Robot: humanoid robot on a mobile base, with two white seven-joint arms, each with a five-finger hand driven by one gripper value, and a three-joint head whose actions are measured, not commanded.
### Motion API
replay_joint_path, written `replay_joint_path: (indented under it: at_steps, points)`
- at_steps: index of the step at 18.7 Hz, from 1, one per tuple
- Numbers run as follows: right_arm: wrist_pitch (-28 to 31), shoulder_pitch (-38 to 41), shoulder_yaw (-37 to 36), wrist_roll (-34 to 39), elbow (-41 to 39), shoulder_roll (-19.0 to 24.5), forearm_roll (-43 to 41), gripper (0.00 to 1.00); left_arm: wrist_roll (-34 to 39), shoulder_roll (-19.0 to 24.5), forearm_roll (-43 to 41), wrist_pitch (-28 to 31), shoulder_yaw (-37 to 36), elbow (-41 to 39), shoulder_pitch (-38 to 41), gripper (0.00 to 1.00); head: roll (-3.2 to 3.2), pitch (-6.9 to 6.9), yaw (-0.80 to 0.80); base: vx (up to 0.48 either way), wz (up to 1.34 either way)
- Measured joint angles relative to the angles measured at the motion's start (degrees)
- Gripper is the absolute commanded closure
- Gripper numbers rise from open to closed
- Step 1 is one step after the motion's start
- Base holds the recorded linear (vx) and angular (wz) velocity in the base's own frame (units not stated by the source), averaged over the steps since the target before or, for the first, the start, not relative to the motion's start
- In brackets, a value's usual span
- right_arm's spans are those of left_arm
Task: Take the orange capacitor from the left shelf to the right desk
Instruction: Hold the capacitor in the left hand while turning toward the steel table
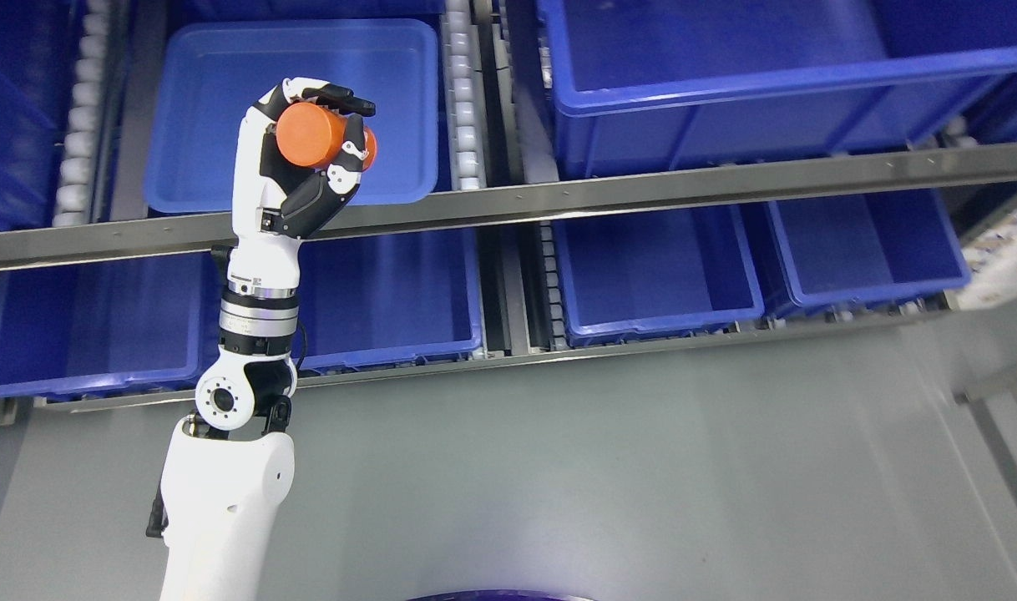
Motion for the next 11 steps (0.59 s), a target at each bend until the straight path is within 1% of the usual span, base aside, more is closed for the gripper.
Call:
replay_joint_path:
  at_steps: [3, 6, 9, 11]
  points:
    - [0.00, 0.00, 0.00, -0.01, 0.00, 0.00, 0.00, 0.00, -0.15, 0.00, -0.01, -0.01, 0.21, -0.19, 1.14, 0.96, 0.00, 0.00, 0.00, -0.089, -0.42]
    - [0.00, 0.00, 0.00, -0.02, 0.00, 0.00, 0.00, 0.00, -0.18, 0.00, -0.02, -5.15, 0.75, -0.39, 1.87, 0.96, 0.00, 0.00, 0.00, -0.057, -0.47]
    - [0.00, 0.00, 0.00, -0.02, 0.00, 0.00, 0.00, 0.00, -0.18, 0.00, -0.01, -13.05, 1.27, -0.63, 1.19, 0.97, 0.00, 0.00, 0.00, -0.030, -0.44]
    - [0.00, 0.00, 0.00, -0.02, 0.00, 0.00, 0.00, 0.00, -0.08, 0.00, -0.01, -14.65, 1.49, -0.75, 0.55, 0.96, 0.00, 0.00, 0.00, -0.021, -0.46]
